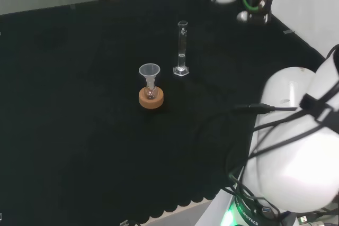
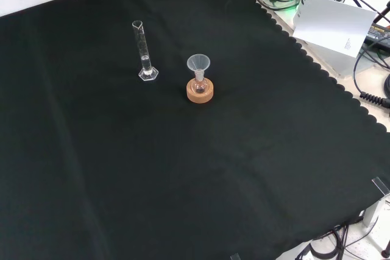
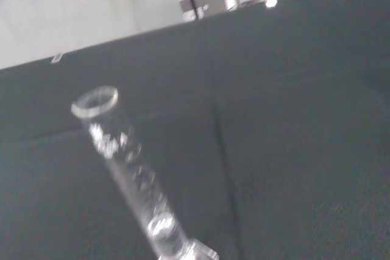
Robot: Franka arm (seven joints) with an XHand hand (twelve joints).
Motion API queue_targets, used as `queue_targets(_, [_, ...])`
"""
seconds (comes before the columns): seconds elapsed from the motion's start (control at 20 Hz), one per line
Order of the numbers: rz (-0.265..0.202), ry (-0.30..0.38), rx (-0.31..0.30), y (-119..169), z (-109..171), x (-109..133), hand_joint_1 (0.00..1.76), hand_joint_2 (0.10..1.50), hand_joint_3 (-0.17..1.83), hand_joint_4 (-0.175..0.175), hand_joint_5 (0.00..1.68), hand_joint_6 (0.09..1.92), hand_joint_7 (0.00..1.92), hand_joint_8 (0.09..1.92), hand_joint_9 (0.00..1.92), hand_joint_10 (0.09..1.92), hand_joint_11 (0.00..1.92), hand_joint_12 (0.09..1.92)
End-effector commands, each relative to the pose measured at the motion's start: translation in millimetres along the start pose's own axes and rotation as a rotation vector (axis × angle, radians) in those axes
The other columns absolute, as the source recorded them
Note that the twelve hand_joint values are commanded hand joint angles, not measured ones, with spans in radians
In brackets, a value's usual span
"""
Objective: Pick up the graduated cylinder.
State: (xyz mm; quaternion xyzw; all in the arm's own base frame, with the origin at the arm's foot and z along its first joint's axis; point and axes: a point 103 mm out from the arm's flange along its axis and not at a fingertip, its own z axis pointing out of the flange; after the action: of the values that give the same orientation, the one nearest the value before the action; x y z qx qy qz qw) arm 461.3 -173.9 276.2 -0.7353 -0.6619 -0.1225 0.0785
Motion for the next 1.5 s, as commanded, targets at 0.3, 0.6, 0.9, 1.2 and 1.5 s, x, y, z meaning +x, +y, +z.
queue_targets(0.3, [-0.162,0.241,0.097,-10.3,133.7,-14.8,0.61,0.87,0.34,0.002,0.46,0.09,0.35,0.53,0.57,0.52,0.29,1.33])
queue_targets(0.6, [-0.185,0.311,0.096,-10.2,147.7,-14.8,0.64,0.83,0.38,0.002,0.43,0.09,0.31,0.51,0.54,0.49,0.27,1.32])
queue_targets(0.9, [-0.191,0.418,0.065,-3.7,164.1,-10.3,0.73,0.79,0.4,0.002,0.42,0.09,0.35,0.52,0.57,0.5,0.27,1.32])
queue_targets(1.2, [-0.206,0.494,0.048,5.8,181.3,-4.9,0.8,0.75,0.47,0.003,0.47,0.09,0.47,0.54,0.65,0.51,0.35,1.32])
queue_targets(1.5, [-0.216,0.619,0.029,12.1,195.2,-4.9,0.84,0.7,0.53,0.01,0.48,0.09,0.5,0.53,0.69,0.48,0.4,1.3])
